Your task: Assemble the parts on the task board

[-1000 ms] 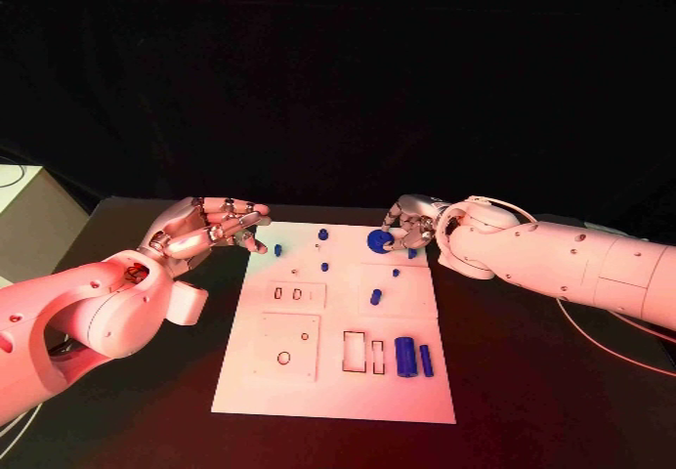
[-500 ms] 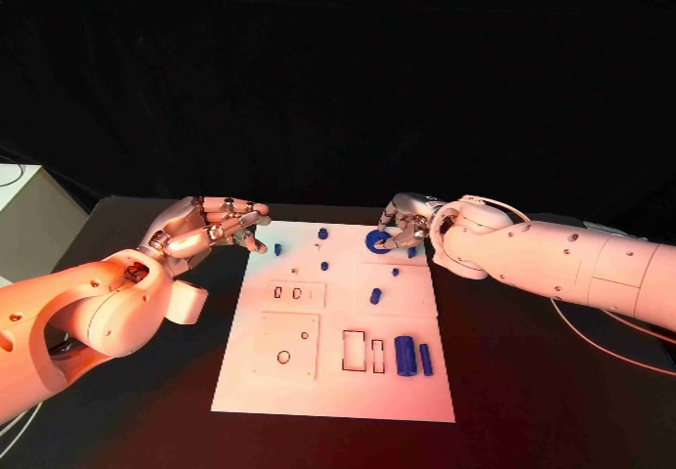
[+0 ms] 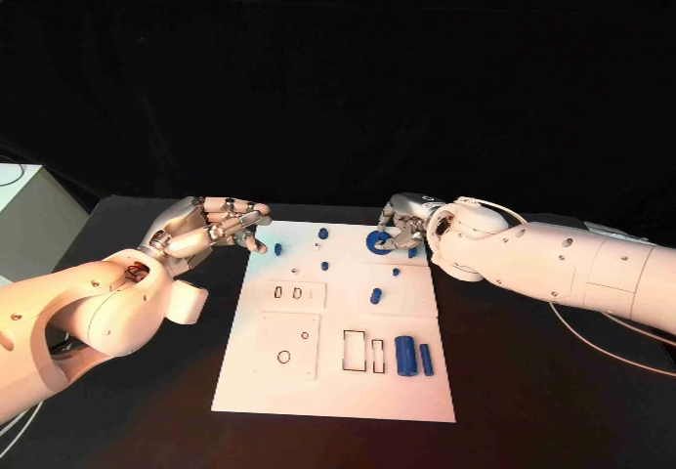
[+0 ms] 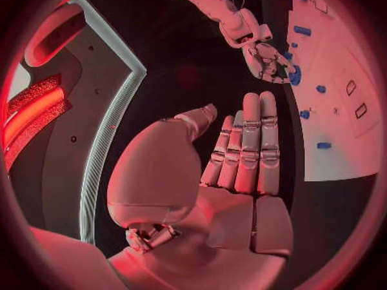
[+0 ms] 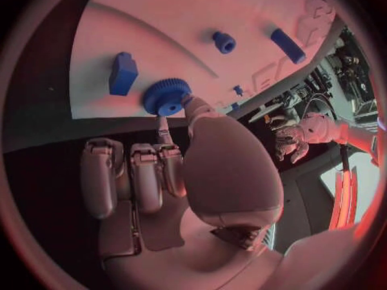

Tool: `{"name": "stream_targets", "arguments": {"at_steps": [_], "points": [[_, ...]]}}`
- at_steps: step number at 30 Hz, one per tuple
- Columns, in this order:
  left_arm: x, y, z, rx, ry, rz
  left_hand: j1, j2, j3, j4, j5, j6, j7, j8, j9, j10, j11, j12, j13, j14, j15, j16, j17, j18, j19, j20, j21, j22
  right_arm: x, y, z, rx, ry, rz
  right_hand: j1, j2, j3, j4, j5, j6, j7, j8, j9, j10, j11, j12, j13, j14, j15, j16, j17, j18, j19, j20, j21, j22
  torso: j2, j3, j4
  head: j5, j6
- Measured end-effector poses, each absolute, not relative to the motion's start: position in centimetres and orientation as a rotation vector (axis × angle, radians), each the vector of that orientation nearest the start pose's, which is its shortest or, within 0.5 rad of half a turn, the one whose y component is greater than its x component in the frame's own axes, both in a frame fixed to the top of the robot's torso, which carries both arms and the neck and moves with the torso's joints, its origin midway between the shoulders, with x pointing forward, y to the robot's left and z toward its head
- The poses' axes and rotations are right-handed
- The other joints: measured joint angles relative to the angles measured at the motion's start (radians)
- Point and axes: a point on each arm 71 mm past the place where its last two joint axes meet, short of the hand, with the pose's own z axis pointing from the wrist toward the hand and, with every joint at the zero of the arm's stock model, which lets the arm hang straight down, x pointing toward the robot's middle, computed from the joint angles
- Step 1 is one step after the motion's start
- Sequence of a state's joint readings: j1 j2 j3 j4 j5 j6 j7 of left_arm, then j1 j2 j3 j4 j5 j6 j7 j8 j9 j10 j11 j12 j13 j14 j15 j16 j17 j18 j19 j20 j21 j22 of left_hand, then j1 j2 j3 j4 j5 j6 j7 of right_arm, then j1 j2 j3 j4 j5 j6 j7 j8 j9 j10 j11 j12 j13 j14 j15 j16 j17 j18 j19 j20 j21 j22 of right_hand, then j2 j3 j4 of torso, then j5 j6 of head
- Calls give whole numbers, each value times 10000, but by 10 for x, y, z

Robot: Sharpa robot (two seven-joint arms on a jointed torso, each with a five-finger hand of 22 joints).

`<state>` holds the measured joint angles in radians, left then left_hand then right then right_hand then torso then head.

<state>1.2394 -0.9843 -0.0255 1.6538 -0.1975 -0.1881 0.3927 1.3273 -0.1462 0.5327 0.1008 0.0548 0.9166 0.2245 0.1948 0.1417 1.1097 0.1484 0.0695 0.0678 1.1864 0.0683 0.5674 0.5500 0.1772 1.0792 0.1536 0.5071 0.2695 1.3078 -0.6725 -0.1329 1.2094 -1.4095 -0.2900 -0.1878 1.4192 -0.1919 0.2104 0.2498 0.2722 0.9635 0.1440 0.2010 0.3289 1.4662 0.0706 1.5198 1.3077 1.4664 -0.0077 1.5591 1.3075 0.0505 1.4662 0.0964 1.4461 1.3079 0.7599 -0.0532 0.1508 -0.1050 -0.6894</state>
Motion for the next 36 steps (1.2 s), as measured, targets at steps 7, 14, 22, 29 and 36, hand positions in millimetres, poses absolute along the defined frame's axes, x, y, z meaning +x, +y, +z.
{"name": "stream_targets", "arguments": {"at_steps": [7,14,22,29,36], "points": [[466,229,-141,-8249,14871,-16234,0,0,0,0,0,0,0,0,-1,0,0,0,0,-9,-9,0,-1,1,-22,22,0,-1,550,-213,-179,-1122,16765,3884,250,-199,523,-115,217,-49,47,40,-21,-1,1,0,-1,0,0,37,0,0,0,1,41,-1,2,11,-7,5,-18],[467,229,-141,-8263,14889,-16215,0,0,0,0,0,0,0,0,-1,0,0,0,0,-37,-36,0,-1,0,-27,27,-1,-1,549,-212,-180,-1274,16743,3860,-138,-587,447,45,300,-284,137,-14,-87,-1,1,-83,-2,0,0,37,0,1,0,1,41,-2,4,16,-12,-14,-22],[467,229,-141,-8275,14908,-16202,1,0,0,0,0,0,0,0,-1,0,0,0,0,-37,-36,0,2,0,-32,22,-1,3,548,-212,-181,-1278,16746,3899,-174,-624,465,113,964,-309,162,-21,-92,-1,1,-124,-3,0,1,37,-1,4,0,1,41,-3,4,11,-7,-31,-14],[467,229,-141,-8279,14920,-16199,1,0,0,0,0,0,0,1,-2,0,0,0,0,-37,-35,0,11,0,-64,-10,-1,11,546,-208,-180,-1237,16590,4088,-172,-621,1105,82,2157,-228,80,139,-90,-1,2,-75,-4,0,1,37,-1,-129,0,2,195,-4,0,4,5,-32,-26],[467,229,-141,-8282,14926,-16192,1,0,0,0,0,0,0,1,-2,0,0,0,0,-37,-36,39,10,0,-63,-10,-1,11,541,-199,-176,-1281,16222,4402,-103,-638,1666,-16,2373,-128,57,158,-102,-2,2,-75,4,0,1,36,-1,-133,0,2,294,-5,-9,-7,8,6,-30]]}}
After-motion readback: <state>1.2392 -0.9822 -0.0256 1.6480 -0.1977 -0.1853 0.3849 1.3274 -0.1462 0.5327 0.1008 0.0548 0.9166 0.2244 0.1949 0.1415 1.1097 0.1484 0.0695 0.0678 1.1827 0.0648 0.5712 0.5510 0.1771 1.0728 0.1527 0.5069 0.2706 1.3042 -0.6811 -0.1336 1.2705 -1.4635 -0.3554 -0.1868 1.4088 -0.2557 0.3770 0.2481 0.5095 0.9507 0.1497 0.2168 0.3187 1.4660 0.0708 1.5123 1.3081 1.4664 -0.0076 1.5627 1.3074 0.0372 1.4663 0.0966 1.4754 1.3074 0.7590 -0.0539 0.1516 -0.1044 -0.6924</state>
